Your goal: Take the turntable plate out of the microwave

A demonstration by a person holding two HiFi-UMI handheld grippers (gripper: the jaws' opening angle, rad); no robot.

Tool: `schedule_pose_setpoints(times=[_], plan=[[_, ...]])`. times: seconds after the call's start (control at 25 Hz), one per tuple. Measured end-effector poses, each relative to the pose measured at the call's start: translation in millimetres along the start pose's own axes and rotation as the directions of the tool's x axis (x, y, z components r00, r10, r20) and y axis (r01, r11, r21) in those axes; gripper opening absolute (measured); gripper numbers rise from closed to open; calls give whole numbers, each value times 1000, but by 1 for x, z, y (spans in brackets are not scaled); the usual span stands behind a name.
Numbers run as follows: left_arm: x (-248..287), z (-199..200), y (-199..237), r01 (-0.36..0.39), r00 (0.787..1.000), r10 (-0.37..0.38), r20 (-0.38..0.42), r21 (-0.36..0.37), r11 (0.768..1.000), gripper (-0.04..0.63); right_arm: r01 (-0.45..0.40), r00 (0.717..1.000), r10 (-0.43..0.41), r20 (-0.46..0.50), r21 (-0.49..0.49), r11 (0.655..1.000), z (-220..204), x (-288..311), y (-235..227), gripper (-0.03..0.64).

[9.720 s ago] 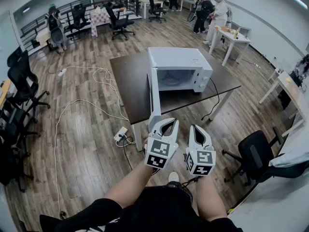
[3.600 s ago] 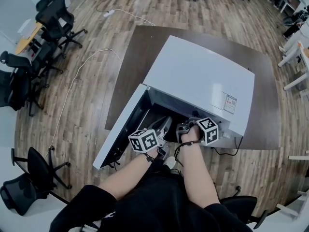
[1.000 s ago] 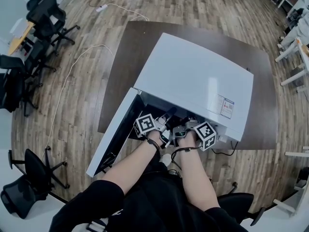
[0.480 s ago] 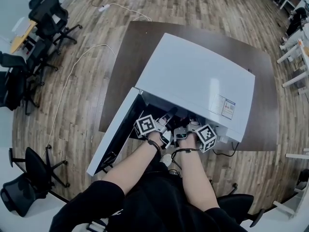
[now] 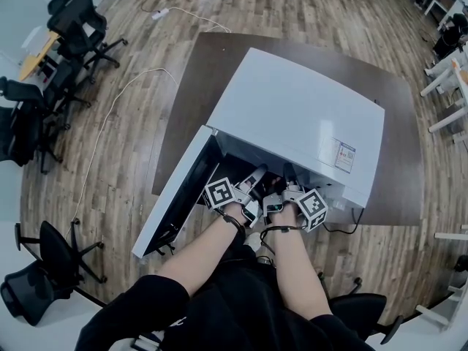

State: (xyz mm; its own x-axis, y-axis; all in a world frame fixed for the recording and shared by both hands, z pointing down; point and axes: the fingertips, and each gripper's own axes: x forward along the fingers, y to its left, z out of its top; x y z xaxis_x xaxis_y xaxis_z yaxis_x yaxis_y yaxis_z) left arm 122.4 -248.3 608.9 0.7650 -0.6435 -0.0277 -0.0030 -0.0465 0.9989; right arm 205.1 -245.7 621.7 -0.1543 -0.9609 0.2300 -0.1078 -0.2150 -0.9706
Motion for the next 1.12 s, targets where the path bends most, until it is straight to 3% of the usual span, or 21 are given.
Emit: schedule_pose_setpoints(times=[0.36,0.52,1.12], plan=[[-10,-13,-22,86,996,-87,31,35,996,40,-46,999,46,-13,-16,999,-3,-21,11,44],[-24,-23,-19,20,999,-21,36,35,999,40,-56,998,55,-30,-28,998,-7,-34,13,48],[-66,-46,-35,35,998,-40,58,81,996,40,-98,993,97,-73,-24,995,-31,-76,21,49]])
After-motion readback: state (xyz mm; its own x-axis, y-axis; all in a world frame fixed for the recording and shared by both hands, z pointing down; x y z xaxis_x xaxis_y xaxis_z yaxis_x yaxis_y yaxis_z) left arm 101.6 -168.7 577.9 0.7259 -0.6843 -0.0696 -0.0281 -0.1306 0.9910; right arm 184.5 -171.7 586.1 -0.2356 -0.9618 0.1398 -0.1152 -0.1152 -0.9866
